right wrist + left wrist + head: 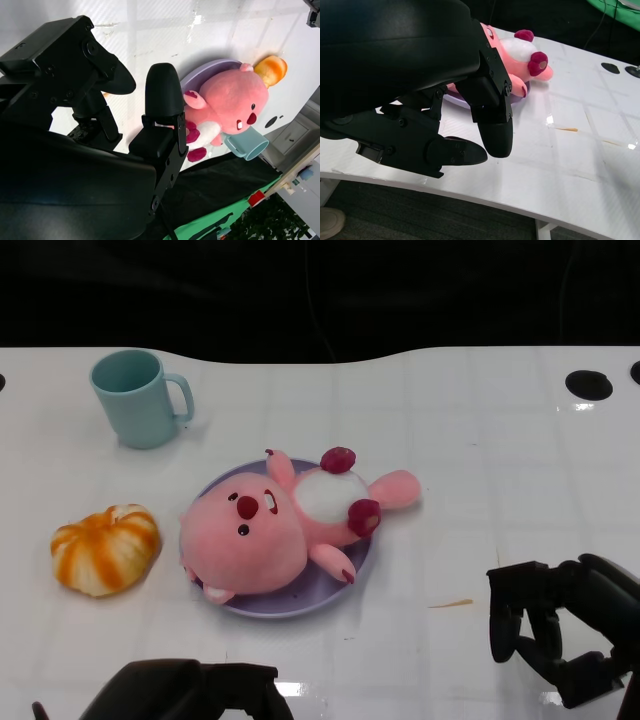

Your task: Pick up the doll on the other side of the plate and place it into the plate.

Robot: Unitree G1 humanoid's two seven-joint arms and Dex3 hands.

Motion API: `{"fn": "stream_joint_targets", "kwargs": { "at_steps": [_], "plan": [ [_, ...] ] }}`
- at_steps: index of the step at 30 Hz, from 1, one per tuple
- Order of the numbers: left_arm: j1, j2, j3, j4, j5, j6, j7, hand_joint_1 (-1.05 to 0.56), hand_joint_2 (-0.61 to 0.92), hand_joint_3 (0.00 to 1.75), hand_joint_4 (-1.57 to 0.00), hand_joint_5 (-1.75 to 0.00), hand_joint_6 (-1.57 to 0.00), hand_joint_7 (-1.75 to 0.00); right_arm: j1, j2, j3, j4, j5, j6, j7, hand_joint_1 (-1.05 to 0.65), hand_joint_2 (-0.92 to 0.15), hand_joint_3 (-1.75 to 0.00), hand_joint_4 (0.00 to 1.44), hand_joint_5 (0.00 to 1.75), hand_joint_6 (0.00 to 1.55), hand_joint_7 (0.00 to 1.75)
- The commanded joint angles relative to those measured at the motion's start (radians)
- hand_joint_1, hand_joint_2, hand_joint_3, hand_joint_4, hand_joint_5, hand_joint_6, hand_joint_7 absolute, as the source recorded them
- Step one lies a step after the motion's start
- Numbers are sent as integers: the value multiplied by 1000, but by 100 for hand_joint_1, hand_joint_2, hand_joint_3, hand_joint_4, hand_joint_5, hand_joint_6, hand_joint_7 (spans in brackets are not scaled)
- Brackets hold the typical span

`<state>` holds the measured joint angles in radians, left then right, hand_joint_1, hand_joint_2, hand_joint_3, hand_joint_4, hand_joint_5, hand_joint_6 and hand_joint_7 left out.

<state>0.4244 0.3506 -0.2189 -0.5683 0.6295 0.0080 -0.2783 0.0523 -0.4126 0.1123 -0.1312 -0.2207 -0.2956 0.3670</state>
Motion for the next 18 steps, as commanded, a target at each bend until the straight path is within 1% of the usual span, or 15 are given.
{"fn": "stream_joint_targets", "kwargs": {
  "at_steps": [1,4,7,18],
  "plan": [
    [-4,7,13,11,-6,-9,16,-25,92,34,-67,-155,-80,-79,-18,8,4,33,3,-24,-17,0,-34,-135,90,175,75,154],
    [-5,3,17,15,-9,-13,21,-25,92,35,-67,-156,-80,-79,-30,21,7,56,5,-43,-31,0,-31,-136,90,175,76,151],
    [-7,4,21,16,-11,-14,21,-25,92,35,-67,-157,-80,-79,-39,29,12,68,14,-46,-29,0,-31,-137,89,175,76,150],
    [-17,7,33,16,-29,-11,9,-26,92,36,-64,-157,-78,-80,-52,36,31,73,23,-34,-14,-1,-29,-138,89,175,80,145]
  ]
}}
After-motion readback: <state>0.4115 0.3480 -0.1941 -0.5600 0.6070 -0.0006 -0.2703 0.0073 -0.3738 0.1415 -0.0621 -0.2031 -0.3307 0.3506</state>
